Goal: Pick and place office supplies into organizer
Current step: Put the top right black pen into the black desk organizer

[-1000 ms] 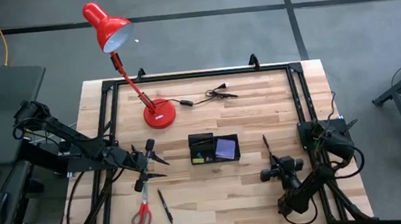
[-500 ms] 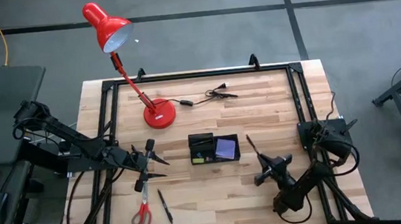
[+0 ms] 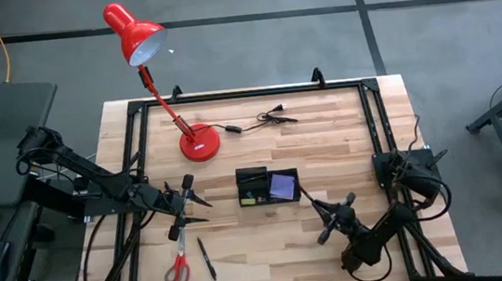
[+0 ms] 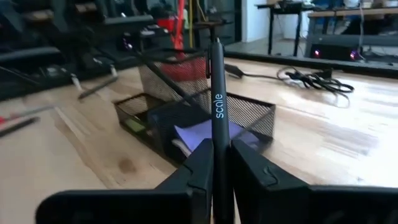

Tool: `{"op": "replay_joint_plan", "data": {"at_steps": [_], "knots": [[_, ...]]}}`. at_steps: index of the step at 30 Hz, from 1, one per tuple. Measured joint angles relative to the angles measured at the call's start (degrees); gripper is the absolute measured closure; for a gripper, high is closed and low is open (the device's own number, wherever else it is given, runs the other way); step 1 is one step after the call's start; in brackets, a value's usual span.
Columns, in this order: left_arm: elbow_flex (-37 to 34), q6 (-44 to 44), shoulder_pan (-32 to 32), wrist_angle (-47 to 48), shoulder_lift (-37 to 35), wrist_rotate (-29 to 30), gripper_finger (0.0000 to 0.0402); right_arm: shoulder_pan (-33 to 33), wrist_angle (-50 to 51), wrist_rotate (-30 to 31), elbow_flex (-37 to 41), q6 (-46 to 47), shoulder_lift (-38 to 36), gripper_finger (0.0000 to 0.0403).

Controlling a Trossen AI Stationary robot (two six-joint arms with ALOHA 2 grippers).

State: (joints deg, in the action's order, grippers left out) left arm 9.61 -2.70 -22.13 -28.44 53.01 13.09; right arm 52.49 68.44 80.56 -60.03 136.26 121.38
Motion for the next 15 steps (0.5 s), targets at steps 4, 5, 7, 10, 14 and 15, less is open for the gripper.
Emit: {"op": "replay_joint_plan", "data": {"at_steps": [4,5,7,10,14,15], "knots": [[0.0,0.0,0.0,0.02,0.0,0.01,0.0218,-0.72,-2.82,3.98,0.0,-1.19,0.0,0.0367],[0.0,0.01,0.0,0.02,-0.01,0.02,0.0218,-0.92,-3.84,4.74,0.0,-1.28,-0.01,0.0366],[0.0,0.01,-0.01,0.02,0.0,0.02,0.0218,-1.37,-4.44,6.51,0.0,-1.79,-0.02,0.0367],[0.0,0.0,-0.02,0.02,0.0,0.02,0.0218,-2.07,-4.71,7.97,0.0,-1.35,-0.02,0.0371],[0.0,0.02,0.0,0.02,0.0,0.01,0.0218,-2.29,-5.95,8.93,0.0,-1.37,-0.04,0.0375],[0.0,0.01,0.0,0.02,0.0,0.0,0.0218,-2.27,-6.15,9.15,0.0,-1.37,-0.04,0.0375]]}}
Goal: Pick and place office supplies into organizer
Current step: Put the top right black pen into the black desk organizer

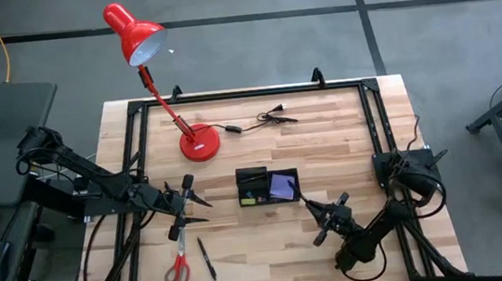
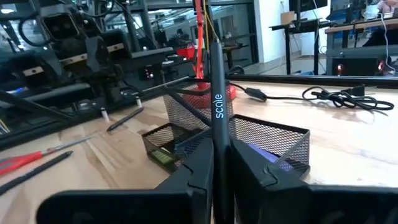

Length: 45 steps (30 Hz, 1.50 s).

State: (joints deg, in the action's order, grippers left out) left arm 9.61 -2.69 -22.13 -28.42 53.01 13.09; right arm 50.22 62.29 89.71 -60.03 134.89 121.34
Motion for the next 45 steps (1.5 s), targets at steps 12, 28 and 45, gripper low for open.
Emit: {"op": "replay_joint_plan", "data": {"at_steps": [12,28,45], "knots": [[0.0,0.0,-0.01,0.01,0.0,0.01,0.0218,0.85,-0.83,0.49,-7.67,-11.03,-0.04,0.0383],[0.17,-2.02,0.0,-7.84,0.0,0.01,0.0218,-0.31,-1.56,0.4,-21.38,-37.29,-0.04,0.0382],[0.96,0.34,0.0,-18.37,0.0,4.77,0.0218,-5.49,-1.83,0.29,-21.38,-37.9,-0.04,0.0381]]}}
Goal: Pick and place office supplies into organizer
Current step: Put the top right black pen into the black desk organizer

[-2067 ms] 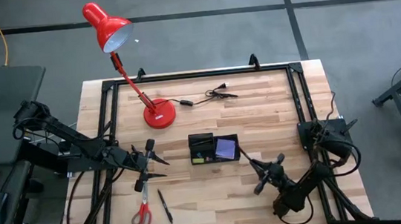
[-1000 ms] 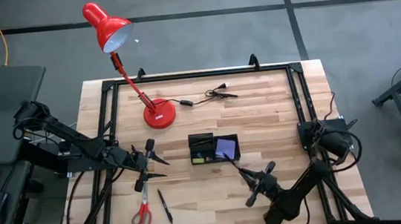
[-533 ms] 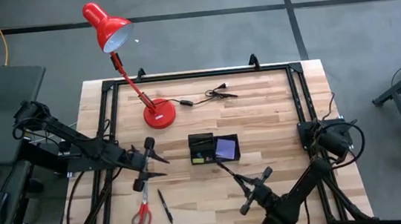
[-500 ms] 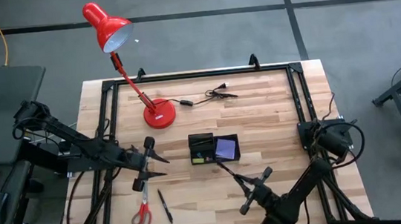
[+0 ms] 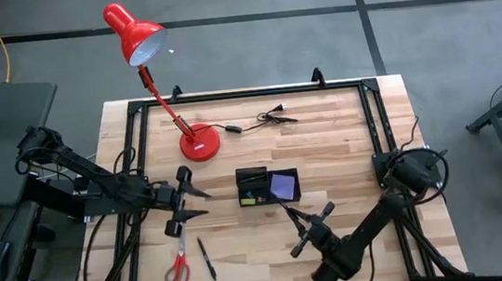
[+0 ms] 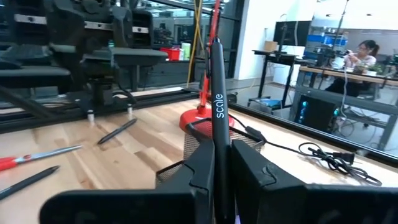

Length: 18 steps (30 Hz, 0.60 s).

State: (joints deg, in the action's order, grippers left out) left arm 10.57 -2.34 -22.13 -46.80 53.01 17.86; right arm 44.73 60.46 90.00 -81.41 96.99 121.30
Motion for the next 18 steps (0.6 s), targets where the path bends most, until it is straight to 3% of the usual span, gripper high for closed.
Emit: {"op": "replay_joint_plan", "data": {"at_steps": [10,15,18], "knots": [[0.0,1.35,0.07,-1.17,0.81,4.7,0.0218,-1.64,-0.61,-0.03,-2.15,-3.58,0.0,0.0382],[0.0,2.59,0.87,-4.47,4.37,4.62,0.0218,-1.73,-2.37,-0.04,-7.16,-14.02,0.0,0.0382],[0.96,4.58,3.98,-5.82,7.86,0.98,0.0218,-1.99,-6.84,0.04,-8.8,-22.02,0.0,0.0382]]}}
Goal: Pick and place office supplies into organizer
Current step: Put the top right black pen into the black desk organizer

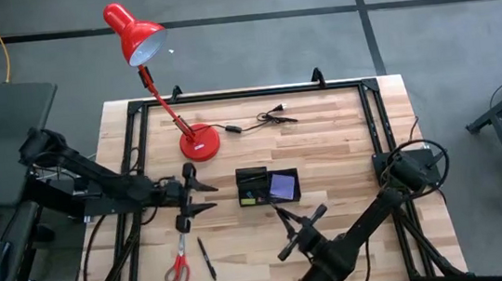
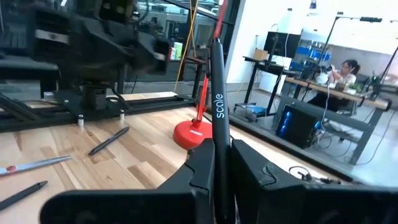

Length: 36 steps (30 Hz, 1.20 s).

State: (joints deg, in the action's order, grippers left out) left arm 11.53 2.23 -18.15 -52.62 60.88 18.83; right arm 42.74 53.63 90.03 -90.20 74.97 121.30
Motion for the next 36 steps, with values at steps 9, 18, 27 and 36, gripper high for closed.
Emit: {"op": "replay_joint_plan", "data": {"at_steps": [9,18,27,36], "knots": [[7.86,4.26,8.76,-0.26,11.56,-13.89,0.0218,-0.39,-6.31,-0.04,0.27,-9.5,0.0,0.0382],[14.64,4.24,10.77,0.59,18.46,-17.75,0.0218,-0.56,-8.16,-0.04,0.27,-11.12,0.0,0.0382],[18.07,4.66,13.01,0.09,21.75,-18.39,0.0218,-0.39,-10.08,-0.04,0.29,-12.47,0.0,0.0382],[20.74,4.39,12.89,0.11,22.65,-21.32,0.0218,-0.41,-10.23,-0.22,0.32,-12.47,0.0,0.0382]]}}
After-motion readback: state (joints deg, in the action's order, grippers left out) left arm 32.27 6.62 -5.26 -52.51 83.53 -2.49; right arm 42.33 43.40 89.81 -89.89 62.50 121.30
